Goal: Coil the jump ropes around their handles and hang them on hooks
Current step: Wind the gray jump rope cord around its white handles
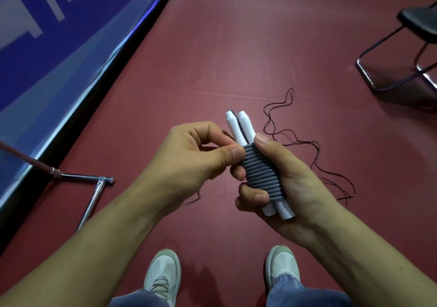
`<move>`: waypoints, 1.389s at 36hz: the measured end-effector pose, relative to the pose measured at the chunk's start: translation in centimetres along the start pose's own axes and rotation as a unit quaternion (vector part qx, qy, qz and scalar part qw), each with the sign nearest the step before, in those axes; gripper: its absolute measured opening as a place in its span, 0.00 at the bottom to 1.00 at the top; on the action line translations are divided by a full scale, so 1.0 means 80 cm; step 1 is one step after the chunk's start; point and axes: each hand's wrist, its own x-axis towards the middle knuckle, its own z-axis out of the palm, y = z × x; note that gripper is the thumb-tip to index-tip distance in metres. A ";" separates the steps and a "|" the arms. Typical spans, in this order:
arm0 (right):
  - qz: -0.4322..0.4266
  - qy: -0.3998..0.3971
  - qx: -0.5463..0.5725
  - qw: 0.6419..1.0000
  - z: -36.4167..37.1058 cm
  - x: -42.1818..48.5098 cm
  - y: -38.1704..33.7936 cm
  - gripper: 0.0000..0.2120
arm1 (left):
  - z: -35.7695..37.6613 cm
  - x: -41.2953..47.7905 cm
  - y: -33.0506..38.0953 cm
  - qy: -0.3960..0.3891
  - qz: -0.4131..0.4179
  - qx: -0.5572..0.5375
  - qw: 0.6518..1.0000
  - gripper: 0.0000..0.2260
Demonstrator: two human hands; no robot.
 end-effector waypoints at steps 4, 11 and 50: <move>0.009 -0.025 0.007 1.000 0.001 -0.001 -0.003 0.18 | -0.014 0.009 -0.007 -0.040 -0.040 -0.029 0.998 0.12; 0.069 -0.100 0.071 0.990 0.005 -0.005 0.003 0.14 | -0.020 0.009 -0.001 -0.198 -0.094 -0.093 0.971 0.28; 0.025 0.021 -0.121 0.992 0.020 -0.020 -0.020 0.14 | -0.015 -0.001 0.006 -0.198 -0.090 -0.150 0.964 0.22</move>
